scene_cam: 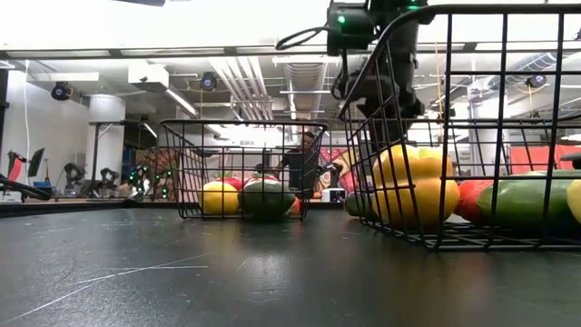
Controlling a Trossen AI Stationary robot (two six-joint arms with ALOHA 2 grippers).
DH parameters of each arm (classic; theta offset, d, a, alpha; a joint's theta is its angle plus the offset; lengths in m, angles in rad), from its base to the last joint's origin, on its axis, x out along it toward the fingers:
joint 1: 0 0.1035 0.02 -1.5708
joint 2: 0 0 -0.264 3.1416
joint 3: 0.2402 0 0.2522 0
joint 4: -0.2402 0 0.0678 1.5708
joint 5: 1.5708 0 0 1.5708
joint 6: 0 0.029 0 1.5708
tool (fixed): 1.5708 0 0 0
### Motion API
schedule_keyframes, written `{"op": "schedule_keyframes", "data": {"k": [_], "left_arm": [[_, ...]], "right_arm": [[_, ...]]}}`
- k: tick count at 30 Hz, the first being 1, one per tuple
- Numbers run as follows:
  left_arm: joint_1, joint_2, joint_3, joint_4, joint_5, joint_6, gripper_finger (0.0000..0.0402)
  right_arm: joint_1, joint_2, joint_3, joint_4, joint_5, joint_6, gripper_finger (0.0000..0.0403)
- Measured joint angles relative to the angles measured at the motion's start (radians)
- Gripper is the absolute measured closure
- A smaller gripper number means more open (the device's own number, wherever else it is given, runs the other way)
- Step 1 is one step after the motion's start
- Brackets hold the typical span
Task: Sort produce into baskets
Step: Put the green pepper into the bottom black wire basket
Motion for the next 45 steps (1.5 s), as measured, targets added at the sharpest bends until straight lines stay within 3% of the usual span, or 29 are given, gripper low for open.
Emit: {"op": "schedule_keyframes", "data": {"k": [9,24,45], "left_arm": [[0.000,0.000,0.000,0.003,-0.001,0.000,0.0039],[0.000,0.000,0.000,0.004,-0.002,0.009,0.0039],[0.000,0.000,0.000,0.007,-0.004,0.011,0.0039]], "right_arm": [[0.000,-0.009,-0.120,0.132,-0.067,-0.049,0.0155],[-0.001,-0.009,-0.170,0.301,-0.129,-0.090,0.0139],[-0.002,-0.035,-0.156,0.222,-0.118,-0.099,0.0149]]}}
